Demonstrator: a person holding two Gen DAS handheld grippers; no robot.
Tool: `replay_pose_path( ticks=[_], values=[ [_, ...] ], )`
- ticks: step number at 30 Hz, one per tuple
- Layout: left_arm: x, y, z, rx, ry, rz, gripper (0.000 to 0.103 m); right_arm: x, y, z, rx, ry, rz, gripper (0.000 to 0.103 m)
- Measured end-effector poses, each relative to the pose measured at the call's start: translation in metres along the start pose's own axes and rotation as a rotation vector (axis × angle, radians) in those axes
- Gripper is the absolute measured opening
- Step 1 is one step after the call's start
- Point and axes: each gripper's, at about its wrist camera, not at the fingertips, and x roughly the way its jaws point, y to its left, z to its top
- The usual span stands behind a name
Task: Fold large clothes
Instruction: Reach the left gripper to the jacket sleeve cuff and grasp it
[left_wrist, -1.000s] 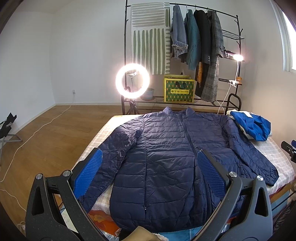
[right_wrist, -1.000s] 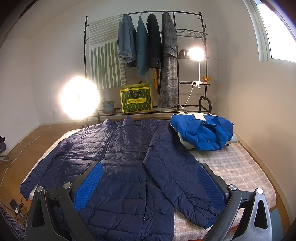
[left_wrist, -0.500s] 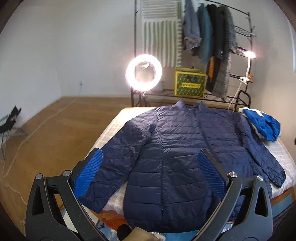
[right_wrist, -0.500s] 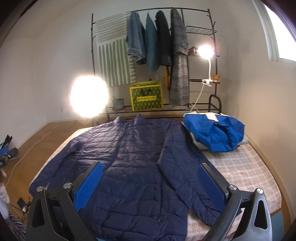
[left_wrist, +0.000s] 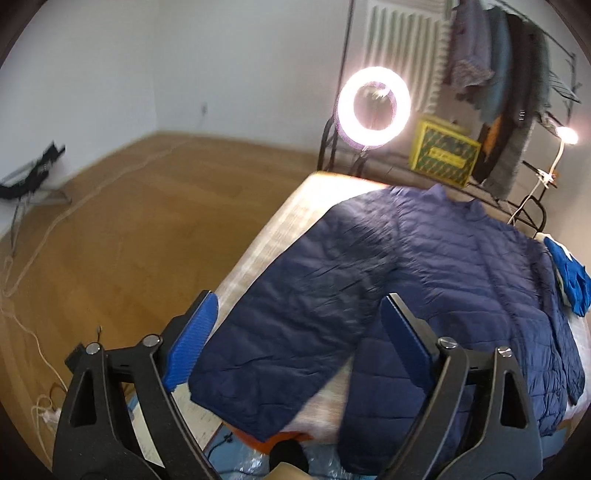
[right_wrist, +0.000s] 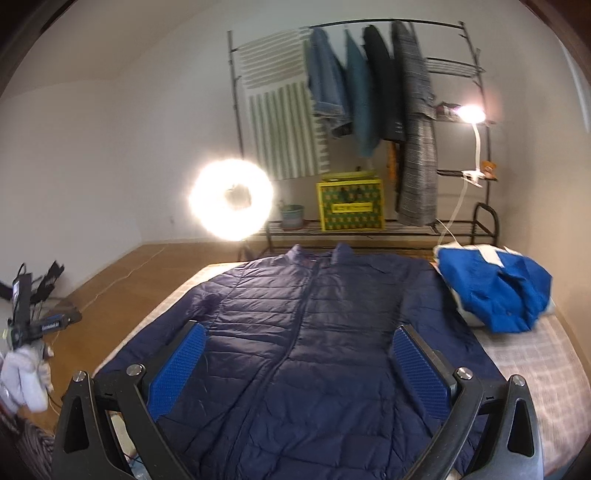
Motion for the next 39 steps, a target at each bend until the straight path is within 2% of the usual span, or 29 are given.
replay_pose_path(
  ticks=[8,16,23,28,30,32,34,39],
  values=[
    [0.059,0.068,-0.012,-0.138,0.194,-0.022,0.085,0.04,0.024,-0.01,-0.063,0.041,0.093,0.103],
    [0.085,0.116,-0.044,-0.325,0.342,-0.036,0.085,0.061,0.035,-0.021,-0.099,0.106,0.165,0.099],
    [0.116,0.144,-0.089,-0.44,0.504,-0.013,0.085,0.057,0.042,-0.029,-0.137,0.101,0.163,0.098],
    [0.131,0.156,-0.099,-0.497,0.53,-0.008,0.084,0.056,0.039,-0.031,-0.122,0.108,0.16,0.098],
    [0.134,0.157,-0.098,-0.497,0.533,-0.01,0.076,0.056,0.039,-0.03,-0.12,0.104,0.155,0.098],
    [0.136,0.156,-0.1,-0.5,0.546,-0.023,0.064,0.055,0.04,-0.03,-0.124,0.102,0.15,0.098],
    [0.139,0.154,-0.101,-0.506,0.557,-0.044,0.058,0.054,0.041,-0.031,-0.13,0.101,0.144,0.098],
    [0.136,0.15,-0.098,-0.499,0.557,-0.071,0.034,0.053,0.041,-0.032,-0.133,0.102,0.142,0.098]
  ],
)
